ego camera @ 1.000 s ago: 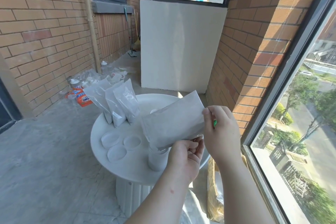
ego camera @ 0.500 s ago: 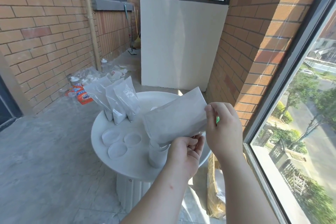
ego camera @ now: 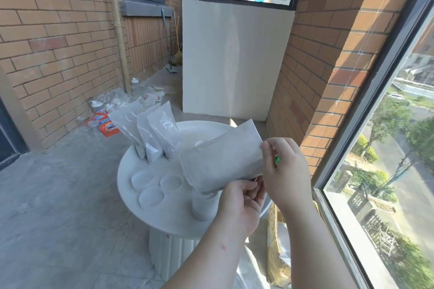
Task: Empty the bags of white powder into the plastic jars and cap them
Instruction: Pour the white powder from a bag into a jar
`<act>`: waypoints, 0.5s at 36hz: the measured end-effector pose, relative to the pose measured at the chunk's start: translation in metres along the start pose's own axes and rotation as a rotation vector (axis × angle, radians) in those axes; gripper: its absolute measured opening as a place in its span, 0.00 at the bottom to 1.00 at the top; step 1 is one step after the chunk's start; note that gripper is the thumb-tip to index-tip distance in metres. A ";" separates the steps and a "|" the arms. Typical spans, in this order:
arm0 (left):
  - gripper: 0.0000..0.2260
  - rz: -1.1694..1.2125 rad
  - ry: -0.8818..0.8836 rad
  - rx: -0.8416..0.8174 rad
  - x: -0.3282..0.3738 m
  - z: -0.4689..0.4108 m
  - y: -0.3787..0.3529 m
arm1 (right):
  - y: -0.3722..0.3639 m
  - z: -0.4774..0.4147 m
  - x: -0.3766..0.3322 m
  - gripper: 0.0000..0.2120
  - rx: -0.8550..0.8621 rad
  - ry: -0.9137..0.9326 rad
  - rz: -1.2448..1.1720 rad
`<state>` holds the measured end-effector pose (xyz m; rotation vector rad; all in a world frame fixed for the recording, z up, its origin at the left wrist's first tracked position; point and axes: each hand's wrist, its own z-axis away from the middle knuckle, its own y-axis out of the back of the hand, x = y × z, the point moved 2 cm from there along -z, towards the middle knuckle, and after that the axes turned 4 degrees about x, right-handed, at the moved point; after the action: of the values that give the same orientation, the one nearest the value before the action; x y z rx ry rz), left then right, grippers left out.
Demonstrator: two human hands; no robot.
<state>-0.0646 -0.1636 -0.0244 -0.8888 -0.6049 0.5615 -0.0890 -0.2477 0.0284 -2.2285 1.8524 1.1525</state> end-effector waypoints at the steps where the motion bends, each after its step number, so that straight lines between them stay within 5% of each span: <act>1: 0.15 0.004 -0.001 -0.008 0.001 0.000 -0.001 | 0.000 -0.001 0.000 0.06 -0.007 -0.007 -0.006; 18: 0.16 -0.010 -0.029 -0.058 0.001 0.003 -0.002 | 0.010 0.000 0.009 0.07 -0.189 -0.105 -0.050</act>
<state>-0.0654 -0.1622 -0.0204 -0.9335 -0.6541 0.5510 -0.0969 -0.2582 0.0278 -2.2426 1.7036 1.4611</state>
